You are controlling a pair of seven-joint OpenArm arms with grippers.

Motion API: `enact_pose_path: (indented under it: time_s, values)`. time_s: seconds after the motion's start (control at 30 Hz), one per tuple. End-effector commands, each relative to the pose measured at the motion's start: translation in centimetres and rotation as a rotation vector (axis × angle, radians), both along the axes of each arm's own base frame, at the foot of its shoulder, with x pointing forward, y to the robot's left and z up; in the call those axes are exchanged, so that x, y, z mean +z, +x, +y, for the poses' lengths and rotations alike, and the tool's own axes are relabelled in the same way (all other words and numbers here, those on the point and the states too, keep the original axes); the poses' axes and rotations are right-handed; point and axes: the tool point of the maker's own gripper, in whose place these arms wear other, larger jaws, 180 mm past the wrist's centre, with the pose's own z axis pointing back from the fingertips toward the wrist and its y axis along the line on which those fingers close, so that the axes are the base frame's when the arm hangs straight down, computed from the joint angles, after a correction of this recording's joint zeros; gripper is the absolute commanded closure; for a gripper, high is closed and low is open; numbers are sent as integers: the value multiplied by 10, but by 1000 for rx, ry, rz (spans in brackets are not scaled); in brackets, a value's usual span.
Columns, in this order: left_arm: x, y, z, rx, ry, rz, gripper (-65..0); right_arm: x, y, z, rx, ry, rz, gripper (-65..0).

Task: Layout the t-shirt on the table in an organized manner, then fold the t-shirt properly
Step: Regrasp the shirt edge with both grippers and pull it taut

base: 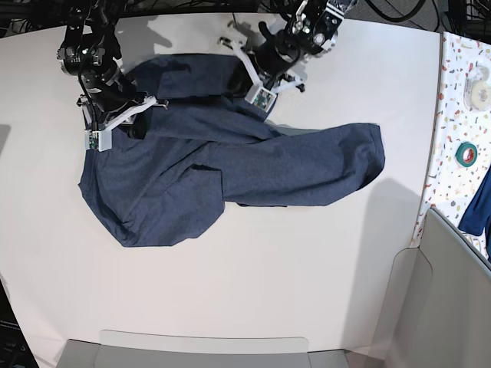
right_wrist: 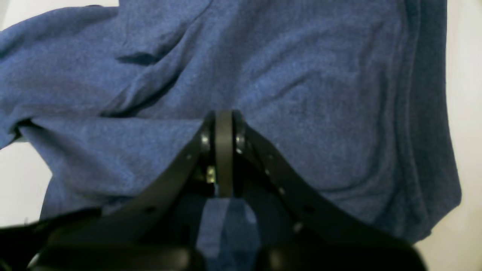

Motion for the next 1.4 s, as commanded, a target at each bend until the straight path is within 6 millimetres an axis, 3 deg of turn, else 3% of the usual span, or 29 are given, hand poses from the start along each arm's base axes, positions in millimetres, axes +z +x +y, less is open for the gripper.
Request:
enact_pose_path:
  time_s: [0.0, 0.17, 0.5, 0.73, 0.83, 0.9, 1.07, 1.23, 1.37]
  values:
    - [2, -7, 4, -15, 21, 8, -140, 11, 5, 1, 5, 3, -44, 0]
    - [31, 4, 2, -16, -13, -66, -232, 10, 3, 1, 6, 3, -41, 0]
    - [62, 13, -3, -4, -62, -148, -239, 12, 0, 7, 28, 40, -43, 0]
    - [83, 40, 7, 125, -96, -255, -236, 18, -8, 65, 268, 125, -53, 0]
    - [88, 53, 23, 181, -87, -299, -208, 16, -16, 85, 344, 131, -38, 0]
    - [89, 60, 35, 218, -71, -312, -153, 13, -22, 97, 397, 134, -24, 0]
    - [89, 76, 74, 325, -7, -339, -8, 4, -35, 96, 470, 86, 15, 0]
    - [90, 87, 110, 404, 48, -363, -27, -5, -41, 78, 486, 22, 51, 0]
    - [91, 92, 127, 442, 75, -374, -33, -16, -46, 72, 491, 0, 85, 0]
